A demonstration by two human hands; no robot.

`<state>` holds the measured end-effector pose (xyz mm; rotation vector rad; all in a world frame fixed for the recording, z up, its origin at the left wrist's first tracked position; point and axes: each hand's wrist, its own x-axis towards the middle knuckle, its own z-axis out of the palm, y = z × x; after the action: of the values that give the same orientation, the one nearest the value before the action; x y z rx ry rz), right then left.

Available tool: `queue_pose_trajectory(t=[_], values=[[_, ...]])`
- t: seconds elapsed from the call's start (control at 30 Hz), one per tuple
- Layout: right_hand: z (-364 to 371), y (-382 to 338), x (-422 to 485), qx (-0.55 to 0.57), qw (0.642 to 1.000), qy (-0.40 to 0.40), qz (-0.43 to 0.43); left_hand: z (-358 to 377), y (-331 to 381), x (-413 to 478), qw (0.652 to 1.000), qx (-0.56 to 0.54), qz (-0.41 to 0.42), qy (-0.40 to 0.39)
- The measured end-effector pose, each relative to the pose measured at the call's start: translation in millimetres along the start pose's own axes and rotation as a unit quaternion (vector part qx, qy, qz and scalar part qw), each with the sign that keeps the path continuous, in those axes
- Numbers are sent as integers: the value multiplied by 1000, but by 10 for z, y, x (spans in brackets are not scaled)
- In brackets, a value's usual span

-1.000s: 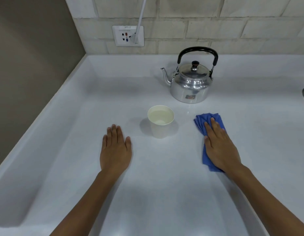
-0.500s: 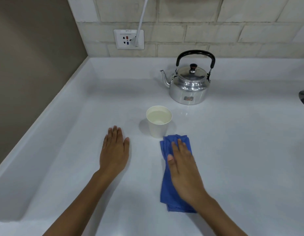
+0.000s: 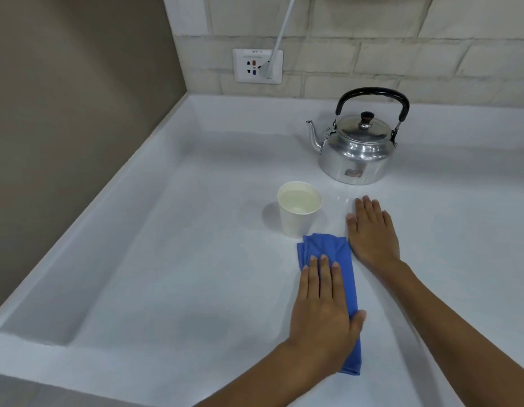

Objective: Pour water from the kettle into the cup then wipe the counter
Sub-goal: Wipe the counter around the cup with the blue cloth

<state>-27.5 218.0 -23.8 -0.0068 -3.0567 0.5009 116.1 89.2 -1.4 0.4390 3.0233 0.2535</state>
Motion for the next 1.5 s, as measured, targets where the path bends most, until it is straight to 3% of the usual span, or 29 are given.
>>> queue_pose_trajectory(t=[0.4, 0.57, 0.83, 1.0, 1.17, 1.23, 1.4, 1.5], values=[[53, 33, -4, -43, 999, 20, -11, -107, -718, -494, 998, 55, 22, 36], [72, 29, -7, -48, 999, 17, -9, -185, -1326, -664, 997, 8, -9, 70], [99, 13, 14, -59, 998, 24, -6, -131, -1514, 339, 986, -55, -96, 128], [110, 34, 24, -60, 998, 25, -6, -45, -1347, 440, 988, -76, -22, 132], [119, 42, 22, -59, 998, 23, -4, -70, -1650, 224, 989, -98, 53, 97], [128, 40, 21, -60, 998, 24, -2, -125, -1810, 338, 990, -86, 52, 98], [146, 8, 42, -57, 998, 24, 9, -240, -1861, 1159, 988, -97, -39, 115], [135, -6, 39, -58, 998, 26, 12, -227, -1701, 1513, 993, -81, -1, 85]])
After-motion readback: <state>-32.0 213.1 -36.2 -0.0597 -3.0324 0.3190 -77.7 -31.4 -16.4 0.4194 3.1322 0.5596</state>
